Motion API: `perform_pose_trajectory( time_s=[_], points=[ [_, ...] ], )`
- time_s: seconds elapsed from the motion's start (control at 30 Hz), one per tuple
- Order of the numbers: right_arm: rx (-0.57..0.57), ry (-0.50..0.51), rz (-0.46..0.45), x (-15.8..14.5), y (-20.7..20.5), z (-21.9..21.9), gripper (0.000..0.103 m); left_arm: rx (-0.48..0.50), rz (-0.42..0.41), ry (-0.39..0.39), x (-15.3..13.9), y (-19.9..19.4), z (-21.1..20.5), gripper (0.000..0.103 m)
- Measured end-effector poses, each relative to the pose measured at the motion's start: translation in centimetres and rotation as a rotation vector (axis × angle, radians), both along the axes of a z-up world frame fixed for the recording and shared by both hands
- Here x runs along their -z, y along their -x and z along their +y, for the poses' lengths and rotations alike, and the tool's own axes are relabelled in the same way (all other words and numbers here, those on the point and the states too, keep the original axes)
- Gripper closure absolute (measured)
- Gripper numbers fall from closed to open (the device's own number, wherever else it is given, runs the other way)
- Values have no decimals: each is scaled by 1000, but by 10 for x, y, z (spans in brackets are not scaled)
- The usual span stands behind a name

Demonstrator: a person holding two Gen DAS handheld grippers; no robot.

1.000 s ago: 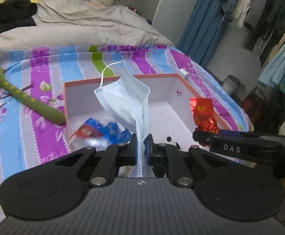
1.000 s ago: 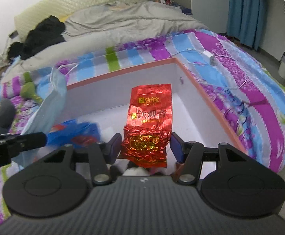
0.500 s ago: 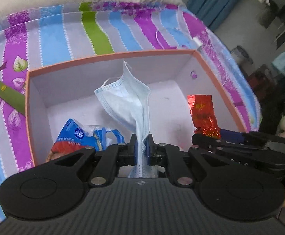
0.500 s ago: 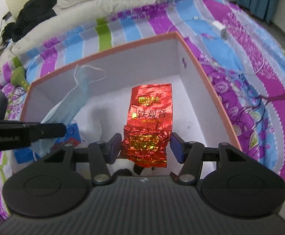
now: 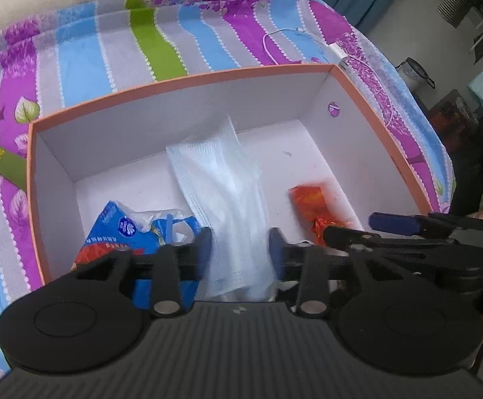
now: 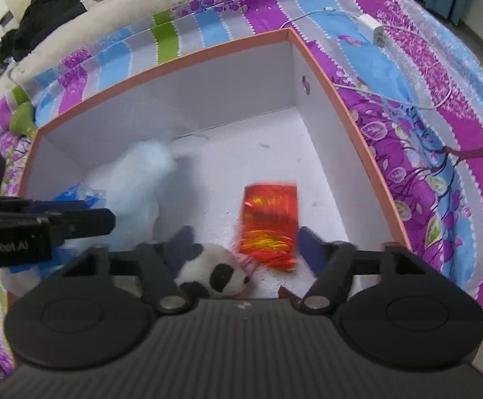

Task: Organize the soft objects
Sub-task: 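Open both grippers inside the box to drop the packet and mask, then withdraw both open grippers up and away from the box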

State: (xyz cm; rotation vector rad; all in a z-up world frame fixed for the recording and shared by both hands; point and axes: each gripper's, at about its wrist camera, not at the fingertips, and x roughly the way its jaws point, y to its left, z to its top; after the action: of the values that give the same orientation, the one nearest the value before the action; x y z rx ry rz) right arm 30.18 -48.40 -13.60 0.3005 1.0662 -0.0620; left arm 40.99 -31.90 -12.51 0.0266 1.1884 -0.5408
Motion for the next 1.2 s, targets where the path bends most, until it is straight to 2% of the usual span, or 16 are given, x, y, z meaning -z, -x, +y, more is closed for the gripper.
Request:
perform_pose_trajectory(
  time_s=[0.1,0.2,0.33,0.6,0.9,1.2],
  points=[
    [11,21,-17,-7,7,0,28,4,-23,-14,-6,5,2,58],
    [6,44,-54,-22,17,4,28,-2,-36,19,-18,11,11,58],
    [8,71,-128,-49,35,13,28,6,-97,42,-44,27,24,58],
    [1,107,-276,-100,81,41,27,12,-237,123,-107,76,64,58],
    [3,124,-397,-136,143,68,28,7,-327,229,-149,140,115,58],
    [-7,117,-486,-152,207,89,28,5,-453,214,-170,214,138,58]
  ],
)
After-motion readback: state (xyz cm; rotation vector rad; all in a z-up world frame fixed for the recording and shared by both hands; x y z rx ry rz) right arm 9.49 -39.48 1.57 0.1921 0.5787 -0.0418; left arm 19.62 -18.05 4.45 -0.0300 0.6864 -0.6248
